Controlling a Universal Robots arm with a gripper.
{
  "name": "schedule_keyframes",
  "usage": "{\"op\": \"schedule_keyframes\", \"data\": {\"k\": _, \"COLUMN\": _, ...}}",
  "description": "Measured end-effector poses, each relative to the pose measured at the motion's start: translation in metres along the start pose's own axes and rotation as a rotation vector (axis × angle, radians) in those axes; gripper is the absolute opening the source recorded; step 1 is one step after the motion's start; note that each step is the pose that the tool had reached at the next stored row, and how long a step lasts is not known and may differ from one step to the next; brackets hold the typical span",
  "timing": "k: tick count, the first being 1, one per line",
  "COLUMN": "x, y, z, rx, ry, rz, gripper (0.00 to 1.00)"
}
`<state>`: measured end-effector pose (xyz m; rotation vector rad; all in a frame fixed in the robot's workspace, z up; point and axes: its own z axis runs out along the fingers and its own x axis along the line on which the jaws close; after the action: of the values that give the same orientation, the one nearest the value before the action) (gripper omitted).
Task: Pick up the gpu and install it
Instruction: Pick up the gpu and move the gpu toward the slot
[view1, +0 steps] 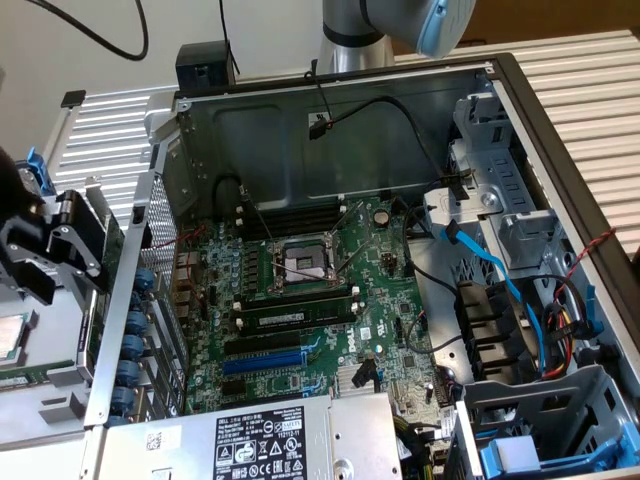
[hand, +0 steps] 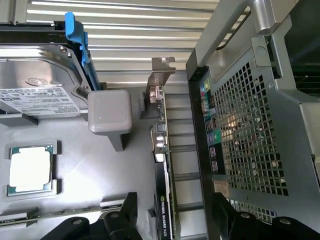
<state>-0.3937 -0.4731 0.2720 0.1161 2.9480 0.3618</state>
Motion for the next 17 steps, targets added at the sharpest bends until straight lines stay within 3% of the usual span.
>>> {"op": "schedule_keyframes", "data": {"k": 4, "x": 0.001, "y": -0.0016, "z": 0.0070, "rx": 0.0000, "ry": 0.0000, "rz": 0.000, "gripper": 0.67}}
{"op": "schedule_keyframes", "data": {"k": 6, "x": 0.002, "y": -0.0016, "z": 0.0107, "rx": 0.0000, "ry": 0.0000, "rz": 0.000, "gripper": 0.55}}
{"op": "schedule_keyframes", "data": {"k": 11, "x": 0.002, "y": -0.0012, "z": 0.0143, "rx": 0.0001, "ry": 0.0001, "rz": 0.000, "gripper": 0.48}}
{"op": "schedule_keyframes", "data": {"k": 12, "x": 0.002, "y": -0.0010, "z": 0.0144, "rx": 0.0053, "ry": 0.0005, "rz": -0.001, "gripper": 0.48}}
{"op": "schedule_keyframes", "data": {"k": 13, "x": 0.002, "y": -0.0007, "z": 0.0147, "rx": 0.0194, "ry": 0.0001, "rz": -0.003, "gripper": 0.48}}
{"op": "schedule_keyframes", "data": {"k": 16, "x": 0.002, "y": 0.0019, "z": 0.0154, "rx": 0.0711, "ry": -0.0014, "rz": -0.012, "gripper": 0.48}}
{"op": "schedule_keyframes", "data": {"k": 17, "x": 0.002, "y": 0.0025, "z": 0.0156, "rx": 0.0743, "ry": -0.0024, "rz": -0.013, "gripper": 0.48}}
